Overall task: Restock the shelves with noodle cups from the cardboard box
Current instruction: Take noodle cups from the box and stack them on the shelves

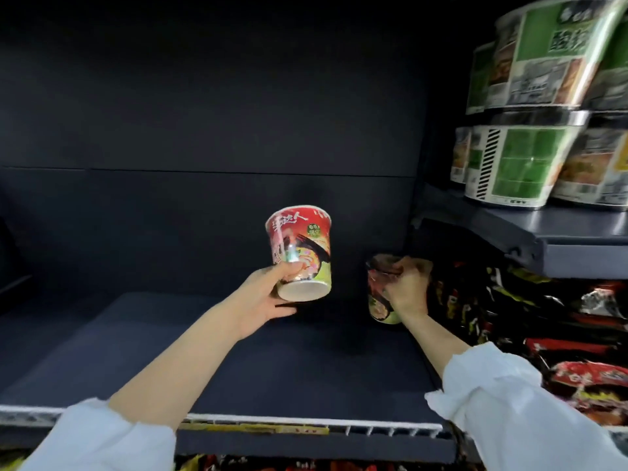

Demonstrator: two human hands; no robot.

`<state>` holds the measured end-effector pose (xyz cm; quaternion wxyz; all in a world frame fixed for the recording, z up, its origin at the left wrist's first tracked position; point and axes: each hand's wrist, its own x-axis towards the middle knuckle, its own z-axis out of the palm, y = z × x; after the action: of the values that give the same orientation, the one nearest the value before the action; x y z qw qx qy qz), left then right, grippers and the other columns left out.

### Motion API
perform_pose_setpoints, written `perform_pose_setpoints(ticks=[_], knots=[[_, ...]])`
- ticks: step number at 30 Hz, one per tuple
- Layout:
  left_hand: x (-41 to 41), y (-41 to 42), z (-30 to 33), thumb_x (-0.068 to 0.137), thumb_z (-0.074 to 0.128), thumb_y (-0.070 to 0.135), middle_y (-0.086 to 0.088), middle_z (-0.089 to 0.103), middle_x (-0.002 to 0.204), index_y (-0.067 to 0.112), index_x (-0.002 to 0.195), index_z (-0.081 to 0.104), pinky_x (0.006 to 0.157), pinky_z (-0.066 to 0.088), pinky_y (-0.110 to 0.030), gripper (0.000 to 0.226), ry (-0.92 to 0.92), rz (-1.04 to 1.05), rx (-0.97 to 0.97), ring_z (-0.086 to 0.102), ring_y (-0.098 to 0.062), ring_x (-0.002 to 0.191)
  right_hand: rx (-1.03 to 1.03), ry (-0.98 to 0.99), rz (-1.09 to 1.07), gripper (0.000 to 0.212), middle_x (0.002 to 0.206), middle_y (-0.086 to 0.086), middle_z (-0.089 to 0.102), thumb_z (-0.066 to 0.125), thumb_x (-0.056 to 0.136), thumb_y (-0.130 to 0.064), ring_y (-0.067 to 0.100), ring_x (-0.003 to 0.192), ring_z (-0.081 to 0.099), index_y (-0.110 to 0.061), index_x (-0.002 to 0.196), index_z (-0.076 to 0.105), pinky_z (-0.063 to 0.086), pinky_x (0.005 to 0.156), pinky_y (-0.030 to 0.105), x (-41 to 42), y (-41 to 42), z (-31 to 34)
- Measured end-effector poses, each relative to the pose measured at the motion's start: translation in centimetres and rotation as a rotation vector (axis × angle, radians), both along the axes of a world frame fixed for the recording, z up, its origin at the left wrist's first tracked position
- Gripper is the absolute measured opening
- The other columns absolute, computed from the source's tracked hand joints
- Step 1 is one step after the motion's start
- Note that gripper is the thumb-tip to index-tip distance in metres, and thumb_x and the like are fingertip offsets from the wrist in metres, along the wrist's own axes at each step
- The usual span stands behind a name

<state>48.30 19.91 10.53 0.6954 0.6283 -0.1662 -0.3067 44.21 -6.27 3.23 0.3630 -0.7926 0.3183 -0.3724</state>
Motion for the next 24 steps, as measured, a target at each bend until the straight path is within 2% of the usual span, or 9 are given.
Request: perform_pose_setpoints(ticks=[2,5,8,10,13,16,18,21,24], knots=[[0.9,-1.1,-0.5,0.074,0.072,0.035,-0.006,0.064,0.117,0.015,0.128,0.049,0.099,0.043,-0.046,0.062,-0.074,-0.024,0.064,0.059,-0.024,0.111,-0.043,0.097,0.004,0.071,0.111,0.022,0.053,0.063,0.065,-0.069,0.034,0.093,0.056,-0.007,0.098,0.062,0.051,0.080,0.035,0.0,-0.2,-0.7],[1.6,-2.9,-1.1,0.080,0.070,0.031,-0.003,0.062,0.121,0.019,0.135,0.042,0.106,0.037,-0.049,0.063,-0.139,-0.016,0.075,0.057,-0.022,0.115,-0.125,0.176,-0.016,0.065,0.124,0.025,0.038,0.073,0.076,-0.036,0.041,0.110,0.044,0.005,0.120,0.048,0.043,0.095,0.041,-1.3,1.1,0.5],[1.7,-5.2,-1.1,0.081,0.069,0.030,0.002,0.061,0.122,0.023,0.132,0.044,0.109,0.036,-0.044,0.057,-0.185,0.022,0.046,0.055,-0.017,0.115,-0.178,0.228,-0.011,0.072,0.126,0.027,0.037,0.074,0.076,-0.034,0.044,0.114,0.041,0.007,0.127,0.043,0.039,0.098,0.044,-1.1,0.8,0.3],[2.0,-7.1,-0.9,0.077,0.073,0.033,0.005,0.061,0.119,0.027,0.124,0.049,0.107,0.039,-0.039,0.053,-0.246,0.081,0.056,0.055,-0.014,0.112,-0.198,0.241,0.011,0.071,0.125,0.026,0.040,0.075,0.075,-0.036,0.043,0.114,0.043,0.007,0.125,0.045,0.039,0.099,0.044,-0.9,0.1,0.5],[2.6,-10.4,-0.8,0.069,0.081,0.030,0.006,0.062,0.118,0.024,0.123,0.048,0.101,0.043,-0.031,0.063,-0.312,0.098,0.051,0.057,-0.012,0.109,-0.156,0.285,0.098,0.061,0.123,0.018,0.044,0.076,0.074,-0.036,0.035,0.115,0.047,0.000,0.116,0.052,0.041,0.098,0.037,-1.1,-1.1,1.1],[3.3,-13.7,-0.6,0.064,0.085,0.025,0.007,0.061,0.116,0.017,0.125,0.045,0.088,0.042,-0.022,0.074,-0.369,0.066,0.062,0.056,-0.010,0.108,-0.101,0.271,0.189,0.041,0.114,0.014,0.051,0.080,0.070,-0.026,0.029,0.106,0.055,-0.007,0.101,0.061,0.045,0.088,0.029,-1.6,-2.5,1.5],[3.8,-15.4,-0.4,0.062,0.087,0.023,0.007,0.058,0.116,0.015,0.127,0.041,0.090,0.042,-0.023,0.080,-0.410,0.033,0.070,0.055,-0.009,0.109,-0.121,0.271,0.218,0.028,0.108,0.013,0.055,0.079,0.071,-0.020,0.028,0.100,0.059,-0.013,0.090,0.059,0.045,0.080,0.027,-1.8,-3.0,1.6],[4.7,-17.1,-0.5,0.056,0.090,0.022,0.005,0.059,0.119,0.015,0.126,0.040,0.098,0.046,-0.028,0.086,-0.495,-0.066,0.065,0.057,-0.008,0.110,-0.098,0.232,0.234,0.030,0.102,0.016,0.060,0.079,0.071,-0.011,0.023,0.087,0.058,-0.011,0.082,0.051,0.042,0.072,0.026,-1.8,-3.5,1.5],[5.1,-17.8,-0.8,0.065,0.085,0.012,0.008,0.060,0.113,0.018,0.124,0.042,0.094,0.047,-0.025,0.073,-0.552,-0.175,0.096,0.058,-0.008,0.109,-0.070,0.166,0.256,0.033,0.099,0.015,0.063,0.082,0.067,-0.009,0.020,0.084,0.057,-0.008,0.086,0.054,0.044,0.072,0.026,-1.7,-3.8,1.2]])
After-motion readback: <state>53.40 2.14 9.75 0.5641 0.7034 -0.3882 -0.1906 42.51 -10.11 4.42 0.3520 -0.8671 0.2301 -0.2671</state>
